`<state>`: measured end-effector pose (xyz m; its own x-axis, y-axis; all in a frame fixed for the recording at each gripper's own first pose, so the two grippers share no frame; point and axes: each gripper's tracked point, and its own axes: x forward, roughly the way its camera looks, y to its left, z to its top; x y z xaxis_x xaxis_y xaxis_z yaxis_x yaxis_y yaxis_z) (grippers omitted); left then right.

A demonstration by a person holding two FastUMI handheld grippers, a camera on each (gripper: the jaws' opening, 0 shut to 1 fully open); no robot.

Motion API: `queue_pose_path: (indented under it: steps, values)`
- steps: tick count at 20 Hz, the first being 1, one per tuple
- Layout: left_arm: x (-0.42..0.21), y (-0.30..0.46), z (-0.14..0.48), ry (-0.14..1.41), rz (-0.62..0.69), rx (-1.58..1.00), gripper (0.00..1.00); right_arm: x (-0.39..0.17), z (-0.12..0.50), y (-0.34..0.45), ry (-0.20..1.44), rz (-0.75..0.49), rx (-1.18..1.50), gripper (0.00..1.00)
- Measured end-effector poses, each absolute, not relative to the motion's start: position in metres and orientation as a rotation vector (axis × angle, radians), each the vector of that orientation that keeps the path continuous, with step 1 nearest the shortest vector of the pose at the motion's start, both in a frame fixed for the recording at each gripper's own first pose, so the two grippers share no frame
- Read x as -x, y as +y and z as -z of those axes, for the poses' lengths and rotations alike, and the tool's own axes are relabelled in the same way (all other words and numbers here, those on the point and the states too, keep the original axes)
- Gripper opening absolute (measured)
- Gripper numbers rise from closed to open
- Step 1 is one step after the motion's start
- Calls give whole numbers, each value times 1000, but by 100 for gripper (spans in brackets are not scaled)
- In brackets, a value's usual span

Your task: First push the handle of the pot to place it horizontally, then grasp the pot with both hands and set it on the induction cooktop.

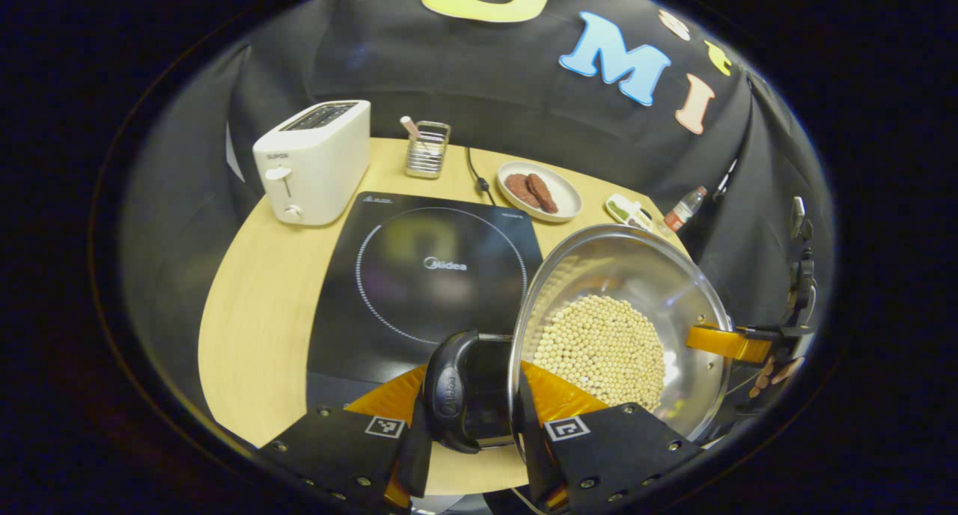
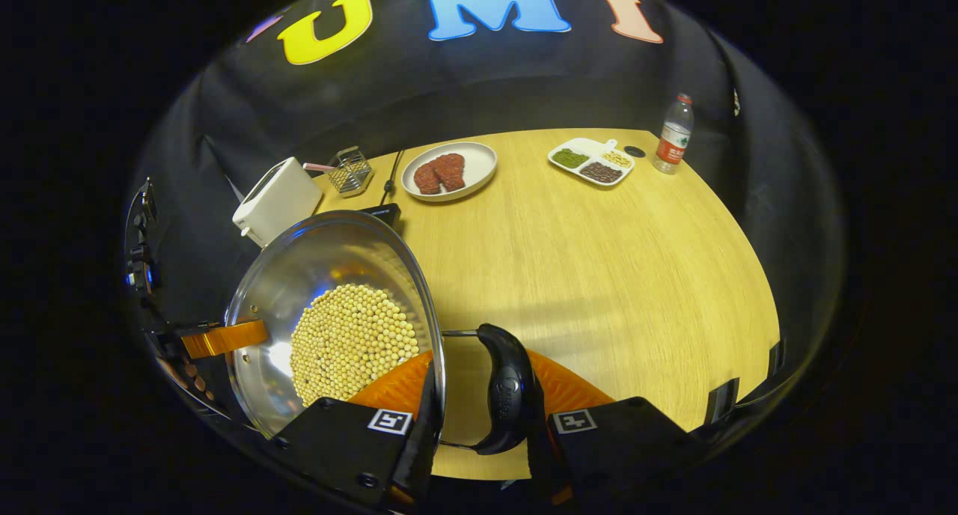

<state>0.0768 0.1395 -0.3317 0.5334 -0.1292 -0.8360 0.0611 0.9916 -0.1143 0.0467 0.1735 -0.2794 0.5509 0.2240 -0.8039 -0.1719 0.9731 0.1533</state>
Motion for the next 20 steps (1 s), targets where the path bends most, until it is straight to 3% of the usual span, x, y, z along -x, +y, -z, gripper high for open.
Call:
queue_pose_path:
  steps: [1, 2, 9, 10, 11, 13, 16, 18, 20]
  values:
    - [-80, 149, 331, 999, 102, 78, 49, -51, 280, 185, 958, -243, -54, 51]
    - [-82, 162, 328, 998, 91, 80, 53, -56, 280, 194, 959, -251, -49, 51]
    - [-125, 217, 324, 975, 46, 76, 49, -96, 284, 254, 947, -287, -48, 54]
    - [-132, 223, 324, 972, 45, 76, 53, -103, 282, 261, 945, -288, -44, 54]
    - [-140, 229, 324, 971, 43, 72, 49, -109, 283, 268, 947, -288, -46, 50]
    - [-156, 238, 327, 966, 39, 62, 56, -123, 284, 280, 954, -288, -56, 53]
    - [-173, 250, 333, 965, 35, 55, 56, -135, 290, 294, 972, -281, -72, 50]
    - [-185, 256, 341, 968, 39, 30, 49, -143, 297, 301, 982, -275, -86, 54]
    - [-194, 262, 347, 967, 39, 11, 56, -150, 306, 308, 991, -275, -90, 54]
